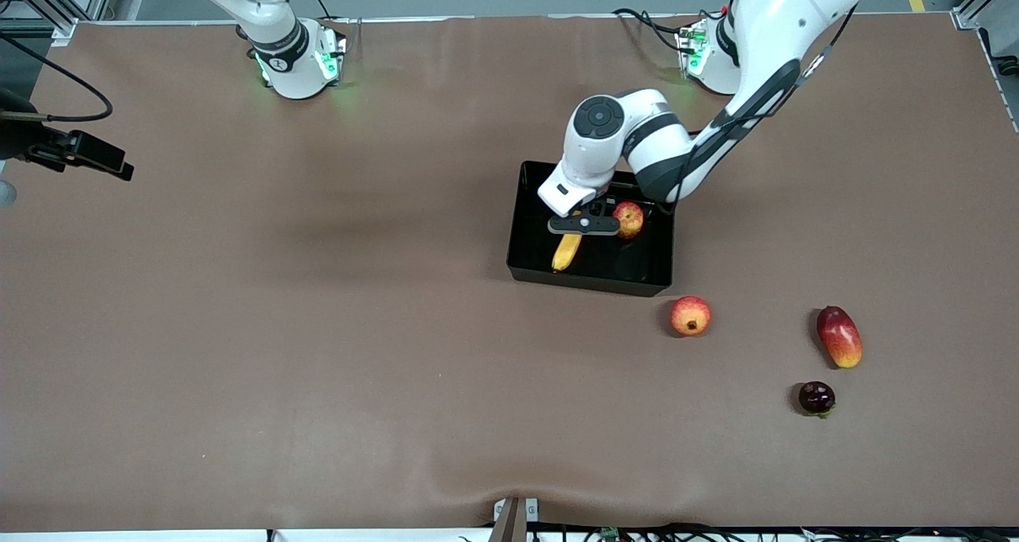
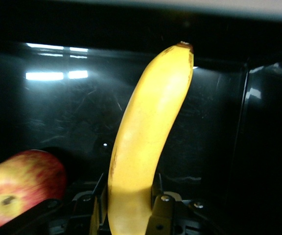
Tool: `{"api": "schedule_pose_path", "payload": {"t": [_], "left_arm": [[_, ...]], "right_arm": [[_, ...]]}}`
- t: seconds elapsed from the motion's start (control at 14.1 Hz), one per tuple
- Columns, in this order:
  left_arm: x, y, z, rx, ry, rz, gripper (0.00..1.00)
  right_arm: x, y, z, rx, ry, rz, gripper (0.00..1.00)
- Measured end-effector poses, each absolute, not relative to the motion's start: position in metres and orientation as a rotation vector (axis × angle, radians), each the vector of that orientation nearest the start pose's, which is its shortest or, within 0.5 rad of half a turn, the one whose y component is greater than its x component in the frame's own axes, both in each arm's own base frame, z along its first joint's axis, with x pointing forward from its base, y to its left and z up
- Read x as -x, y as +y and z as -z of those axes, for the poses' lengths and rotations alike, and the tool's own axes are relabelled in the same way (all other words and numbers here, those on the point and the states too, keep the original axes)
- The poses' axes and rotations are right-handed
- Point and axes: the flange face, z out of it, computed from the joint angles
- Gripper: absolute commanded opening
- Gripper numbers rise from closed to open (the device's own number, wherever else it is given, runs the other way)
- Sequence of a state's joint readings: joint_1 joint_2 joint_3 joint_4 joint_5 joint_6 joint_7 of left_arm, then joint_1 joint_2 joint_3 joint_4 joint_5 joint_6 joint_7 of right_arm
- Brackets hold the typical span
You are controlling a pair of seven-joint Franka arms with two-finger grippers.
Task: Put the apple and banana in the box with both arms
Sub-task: 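Lower the banana into the box and open the left gripper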
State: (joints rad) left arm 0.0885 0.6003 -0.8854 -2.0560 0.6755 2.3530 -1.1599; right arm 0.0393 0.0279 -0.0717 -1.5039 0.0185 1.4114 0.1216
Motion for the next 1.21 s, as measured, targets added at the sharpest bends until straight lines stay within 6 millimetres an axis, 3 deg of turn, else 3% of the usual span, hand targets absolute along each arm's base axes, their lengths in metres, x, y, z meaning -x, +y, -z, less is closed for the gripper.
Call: {"api": "schedule_pose_path", "payload": {"t": [0.36, 0.43, 0.57, 0.92, 1.21], "left_arm": [[-0.413, -0.412, -0.200, 3.126, 0.058, 0.018, 0.01], [-0.416, -0.412, -0.198, 3.130, 0.049, 0.011, 0.28], [-0.421, -0.414, -0.198, 3.138, 0.030, 0.012, 1.00], [-0.438, -0.417, -0.211, 3.158, -0.048, 0.055, 1.00], [-0.467, -0.411, -0.240, 3.150, -0.118, 0.143, 1.00]], "right_arm": [[-0.547, -0.016, -0.627, 3.116, 0.242, -0.183, 1.00], [-0.547, -0.018, -0.627, 3.115, 0.246, -0.181, 1.00], [-0.547, -0.020, -0.628, 3.115, 0.252, -0.172, 1.00], [-0.549, -0.023, -0.629, 3.124, 0.261, -0.148, 1.00], [-0.549, -0.031, -0.629, 3.131, 0.282, -0.137, 1.00]]}}
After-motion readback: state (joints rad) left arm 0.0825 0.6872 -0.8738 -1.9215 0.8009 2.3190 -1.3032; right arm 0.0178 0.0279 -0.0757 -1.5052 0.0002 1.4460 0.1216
